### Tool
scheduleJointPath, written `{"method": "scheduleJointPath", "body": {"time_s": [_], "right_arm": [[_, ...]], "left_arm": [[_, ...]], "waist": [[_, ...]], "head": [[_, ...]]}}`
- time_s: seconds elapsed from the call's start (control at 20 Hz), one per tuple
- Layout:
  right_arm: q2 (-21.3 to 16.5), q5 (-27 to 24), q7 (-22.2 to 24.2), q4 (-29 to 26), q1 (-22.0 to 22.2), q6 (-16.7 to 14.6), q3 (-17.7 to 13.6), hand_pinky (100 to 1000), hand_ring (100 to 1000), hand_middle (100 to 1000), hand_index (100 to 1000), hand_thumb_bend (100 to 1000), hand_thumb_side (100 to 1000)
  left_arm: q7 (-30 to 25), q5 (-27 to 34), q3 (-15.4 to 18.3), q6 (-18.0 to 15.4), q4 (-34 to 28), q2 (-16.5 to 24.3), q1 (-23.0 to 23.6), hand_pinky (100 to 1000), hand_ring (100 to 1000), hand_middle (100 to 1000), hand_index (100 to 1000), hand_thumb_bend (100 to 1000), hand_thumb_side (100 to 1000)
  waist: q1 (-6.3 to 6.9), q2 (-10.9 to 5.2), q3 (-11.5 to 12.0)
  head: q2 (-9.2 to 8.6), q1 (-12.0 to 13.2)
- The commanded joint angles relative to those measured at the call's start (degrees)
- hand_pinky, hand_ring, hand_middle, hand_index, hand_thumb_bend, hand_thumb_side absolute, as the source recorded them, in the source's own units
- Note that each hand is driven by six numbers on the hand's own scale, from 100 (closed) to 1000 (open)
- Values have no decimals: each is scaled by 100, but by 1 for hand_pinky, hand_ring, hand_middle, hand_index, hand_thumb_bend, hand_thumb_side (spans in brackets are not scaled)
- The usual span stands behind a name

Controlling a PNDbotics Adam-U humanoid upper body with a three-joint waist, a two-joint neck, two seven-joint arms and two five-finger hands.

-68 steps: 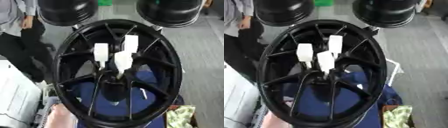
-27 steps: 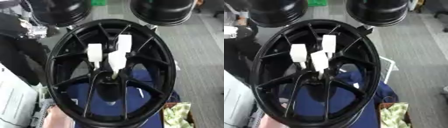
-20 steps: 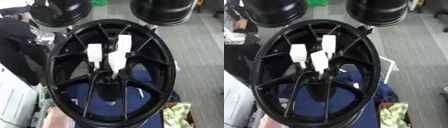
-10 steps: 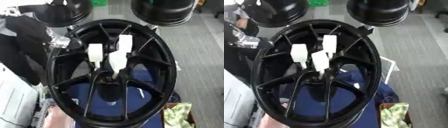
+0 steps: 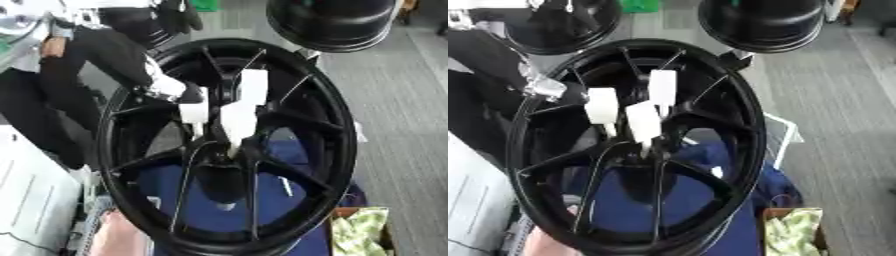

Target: Pull the pin out of the wheel hub.

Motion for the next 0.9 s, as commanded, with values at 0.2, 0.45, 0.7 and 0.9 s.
{"method": "scheduleJointPath", "body": {"time_s": [0.2, 0.45, 0.7, 0.9], "right_arm": [[-110, -1, -22, 14, -50, -7, -43, 887, 747, 783, 841, 100, 526], [-86, -24, -6, 38, -44, -10, -6, 887, 746, 782, 841, 100, 526], [-75, -40, 11, 64, -35, -9, 21, 887, 745, 781, 840, 100, 526], [-44, -54, 6, 75, -51, -14, 31, 888, 744, 781, 840, 100, 522]], "left_arm": [[-416, -90, -91, 357, 112, -61, -128, 808, 824, 791, 897, 645, 552], [-636, -383, -222, 458, 302, -164, -115, 808, 817, 777, 876, 662, 443], [-680, -789, -279, 441, 659, -334, -54, 818, 827, 791, 882, 622, 463], [-696, -819, -352, 375, 1033, -545, -3, 815, 826, 791, 872, 619, 478]], "waist": [[66, -119, -7], [74, -117, -14], [77, -100, -31], [77, -68, -64]], "head": [[-55, 23], [-49, 30], [-47, 40], [-69, 79]]}}
